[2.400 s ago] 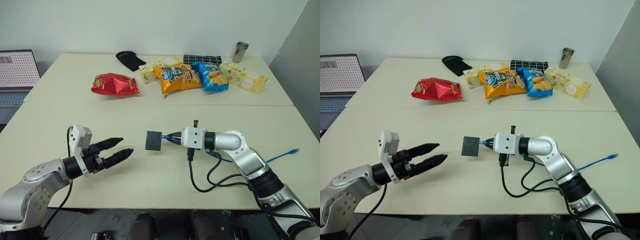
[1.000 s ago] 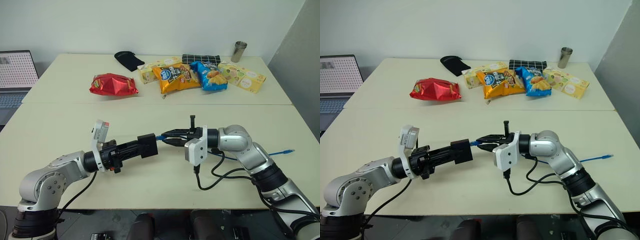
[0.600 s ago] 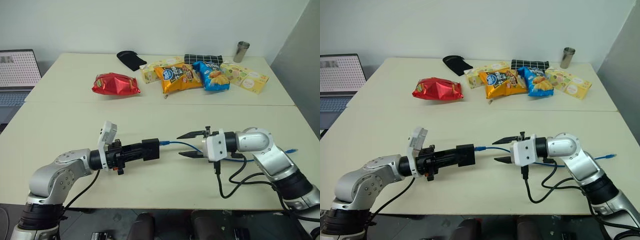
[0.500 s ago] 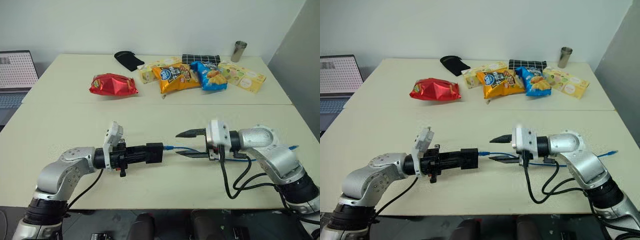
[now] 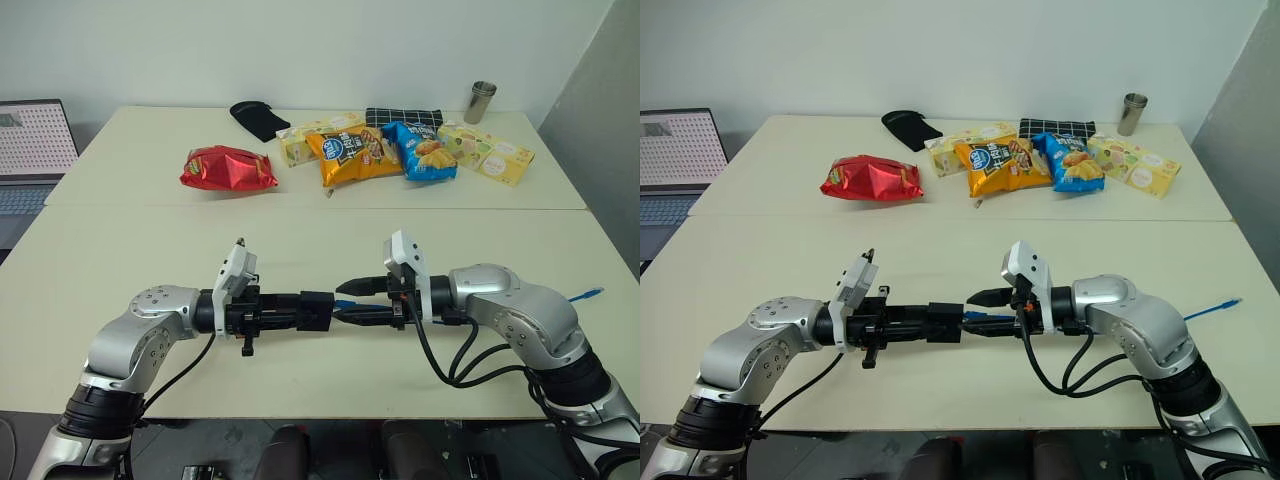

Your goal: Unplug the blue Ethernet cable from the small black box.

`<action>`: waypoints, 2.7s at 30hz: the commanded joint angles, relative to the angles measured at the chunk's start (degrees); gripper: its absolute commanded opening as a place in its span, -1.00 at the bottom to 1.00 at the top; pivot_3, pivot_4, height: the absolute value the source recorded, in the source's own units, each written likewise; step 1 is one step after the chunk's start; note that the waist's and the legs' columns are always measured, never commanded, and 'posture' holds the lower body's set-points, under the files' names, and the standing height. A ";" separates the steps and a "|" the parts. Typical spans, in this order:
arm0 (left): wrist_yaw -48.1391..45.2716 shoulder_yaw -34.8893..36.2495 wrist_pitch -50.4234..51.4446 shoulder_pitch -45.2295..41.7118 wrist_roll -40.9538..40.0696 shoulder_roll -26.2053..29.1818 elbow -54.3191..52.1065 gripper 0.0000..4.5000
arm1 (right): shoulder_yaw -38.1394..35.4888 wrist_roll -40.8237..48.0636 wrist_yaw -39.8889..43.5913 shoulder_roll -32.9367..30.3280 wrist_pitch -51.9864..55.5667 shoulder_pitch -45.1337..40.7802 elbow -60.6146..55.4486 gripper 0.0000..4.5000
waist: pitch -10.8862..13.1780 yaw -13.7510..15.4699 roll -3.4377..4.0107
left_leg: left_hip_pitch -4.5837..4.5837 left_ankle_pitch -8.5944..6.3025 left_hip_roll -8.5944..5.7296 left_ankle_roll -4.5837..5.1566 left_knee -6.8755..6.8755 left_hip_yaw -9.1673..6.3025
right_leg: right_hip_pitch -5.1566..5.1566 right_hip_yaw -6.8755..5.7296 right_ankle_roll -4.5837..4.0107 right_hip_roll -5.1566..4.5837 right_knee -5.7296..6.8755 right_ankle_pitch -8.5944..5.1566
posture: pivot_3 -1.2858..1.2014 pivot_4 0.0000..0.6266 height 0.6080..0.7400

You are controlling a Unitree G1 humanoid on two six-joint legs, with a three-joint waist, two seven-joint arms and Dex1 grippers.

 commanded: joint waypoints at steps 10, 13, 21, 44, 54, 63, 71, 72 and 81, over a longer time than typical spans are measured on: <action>-1.32 0.81 -2.60 0.67 0.52 -0.45 0.04 -0.65 | -0.42 -0.25 1.55 0.58 0.71 -1.63 0.95 -0.05 | 0.00 -0.01 0.00 | 0.00 0.00 0.00 0.00 0.00 0.00 | 0.00 -0.01 0.00 0.01 0.00 0.00 | 0.03 -0.52 1.00; -1.38 0.83 -2.77 0.79 0.57 -0.55 0.00 -0.65 | -0.20 -0.50 1.93 0.62 0.75 -1.81 1.03 -0.27 | 0.00 -0.01 0.00 | 0.00 0.00 0.00 0.00 0.00 0.00 | 0.00 -0.01 0.00 0.01 0.00 0.00 | 0.03 -0.52 1.00; -1.31 0.73 -3.19 0.76 0.55 -1.03 0.30 -0.65 | 1.26 -2.71 4.07 0.09 -0.20 -2.37 1.19 -1.00 | 0.00 -0.01 0.00 | 0.00 0.00 -0.01 0.00 0.00 0.00 | -0.01 -0.01 0.00 0.02 0.00 0.00 | 0.03 -0.52 1.00; -4.06 0.57 -3.85 0.60 0.31 -2.40 1.75 -0.65 | -6.89 5.75 0.43 3.27 7.70 1.67 -0.13 0.08 | 0.00 -0.01 0.00 | 0.00 0.00 0.00 0.00 0.00 0.00 | -0.01 0.00 0.00 0.02 0.01 0.00 | 0.03 -0.52 1.00; -2.82 1.69 -1.92 -0.12 -1.22 -3.77 2.20 -0.65 | -7.94 7.80 -1.36 4.40 9.54 3.18 -0.78 0.08 | 0.00 -0.01 0.00 | 0.00 0.00 -0.01 0.00 0.00 0.01 | -0.01 -0.01 0.00 0.07 0.01 0.00 | 0.03 -0.52 1.00; -1.99 2.24 -0.95 -0.75 -2.14 -3.98 2.23 -0.65 | -7.97 7.85 -2.49 4.87 9.21 3.14 -0.60 0.08 | 0.00 -0.03 0.00 | 0.00 0.00 -0.01 0.00 -0.01 0.01 | -0.01 0.00 0.00 0.12 0.01 0.00 | 0.03 -0.52 1.00; -1.53 2.22 -0.73 -0.62 -2.30 -3.93 1.72 -0.65 | -7.94 7.30 -2.70 5.11 8.84 2.63 0.36 0.08 | 0.00 -0.02 0.00 | 0.00 0.00 -0.01 0.00 -0.01 0.01 | -0.01 0.00 0.00 0.12 0.00 0.00 | 0.03 -0.52 1.00; -1.47 2.22 -0.69 -0.57 -2.32 -3.93 1.62 -0.65 | -7.95 7.30 -2.67 5.09 8.83 2.61 0.42 0.08 | 0.00 -0.02 0.00 | 0.00 0.00 -0.01 0.00 -0.01 0.01 | -0.01 0.00 0.00 0.12 0.00 0.00 | 0.03 -0.52 1.00; -1.16 2.34 -0.32 -0.35 -2.59 -3.87 0.90 -0.65 | -7.50 6.35 -1.95 4.47 8.01 2.42 1.18 -0.34 | 0.00 -0.02 0.00 | 0.00 0.00 -0.01 0.00 -0.01 0.01 | -0.01 0.00 0.00 0.13 0.00 0.00 | 0.03 -0.52 1.00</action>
